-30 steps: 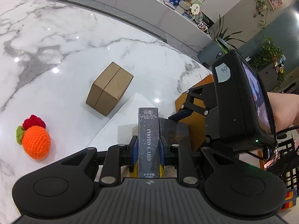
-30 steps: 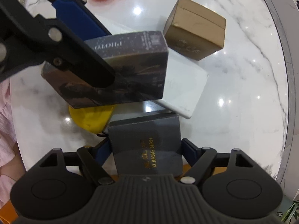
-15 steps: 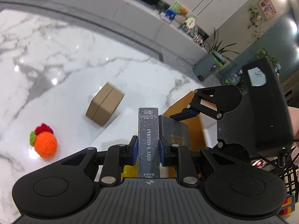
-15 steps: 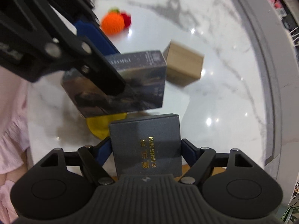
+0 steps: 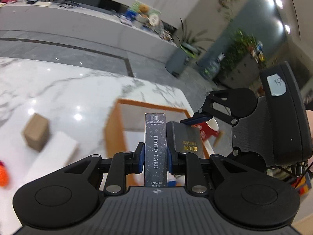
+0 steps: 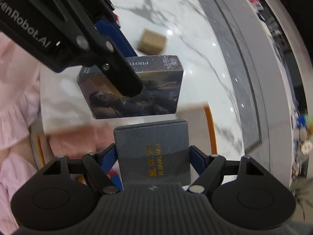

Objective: Organize objects
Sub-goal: 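Carry the photo card and black book box with both tools over the shoebox, then lower the photo card into the box and open the left tool while the right tool lowers the book box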

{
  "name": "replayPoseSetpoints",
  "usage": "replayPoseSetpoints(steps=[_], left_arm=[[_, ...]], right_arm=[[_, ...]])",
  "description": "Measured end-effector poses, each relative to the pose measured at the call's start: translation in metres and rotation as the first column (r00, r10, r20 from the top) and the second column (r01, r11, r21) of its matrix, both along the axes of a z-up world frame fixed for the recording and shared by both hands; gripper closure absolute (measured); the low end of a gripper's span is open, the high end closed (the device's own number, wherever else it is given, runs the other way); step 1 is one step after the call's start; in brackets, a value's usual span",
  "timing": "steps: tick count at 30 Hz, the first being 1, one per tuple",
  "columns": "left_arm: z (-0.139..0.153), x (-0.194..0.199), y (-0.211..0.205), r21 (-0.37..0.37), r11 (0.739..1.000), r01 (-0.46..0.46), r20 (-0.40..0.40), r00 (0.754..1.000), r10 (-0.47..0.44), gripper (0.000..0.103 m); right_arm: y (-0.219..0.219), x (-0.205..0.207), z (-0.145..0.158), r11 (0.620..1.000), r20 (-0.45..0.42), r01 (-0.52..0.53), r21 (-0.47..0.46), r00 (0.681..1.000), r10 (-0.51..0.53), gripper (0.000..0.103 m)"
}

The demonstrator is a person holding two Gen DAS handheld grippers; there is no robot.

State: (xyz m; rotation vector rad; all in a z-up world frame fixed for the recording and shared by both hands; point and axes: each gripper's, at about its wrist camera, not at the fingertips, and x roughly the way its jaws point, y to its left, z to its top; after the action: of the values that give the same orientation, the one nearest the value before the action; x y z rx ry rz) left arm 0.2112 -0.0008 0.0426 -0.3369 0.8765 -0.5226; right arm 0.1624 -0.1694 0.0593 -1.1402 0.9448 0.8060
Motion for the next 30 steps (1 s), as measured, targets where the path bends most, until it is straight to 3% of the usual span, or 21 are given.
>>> replayPoseSetpoints(steps=[6,12,17,24,30], left_arm=[[-0.031,0.027,-0.063,0.172,0.984,0.046,-0.011,0.999,-0.045,0.078],[-0.065,0.043,-0.095,0.294,0.953,0.073,-0.071,0.996,-0.054,0.078],[-0.081,0.048,-0.101,0.341,0.936,0.086,-0.122,0.991,-0.047,0.078],[-0.081,0.042,-0.116,0.473,0.874,0.113,-0.124,0.990,-0.061,0.078],[-0.084,0.038,-0.126,0.555,0.818,0.149,-0.125,0.988,-0.095,0.077]], right_arm=[[-0.055,0.000,-0.031,0.998,0.034,0.064,0.012,0.997,-0.065,0.024],[-0.066,0.019,-0.075,0.997,0.019,0.065,0.033,0.998,-0.066,0.024],[-0.087,0.032,-0.094,0.994,-0.004,0.066,0.087,0.998,-0.066,0.024],[-0.089,0.041,-0.106,0.986,-0.042,0.071,0.152,0.997,-0.065,0.024],[-0.087,0.038,-0.110,0.987,-0.049,0.070,0.148,0.997,-0.063,0.024]])
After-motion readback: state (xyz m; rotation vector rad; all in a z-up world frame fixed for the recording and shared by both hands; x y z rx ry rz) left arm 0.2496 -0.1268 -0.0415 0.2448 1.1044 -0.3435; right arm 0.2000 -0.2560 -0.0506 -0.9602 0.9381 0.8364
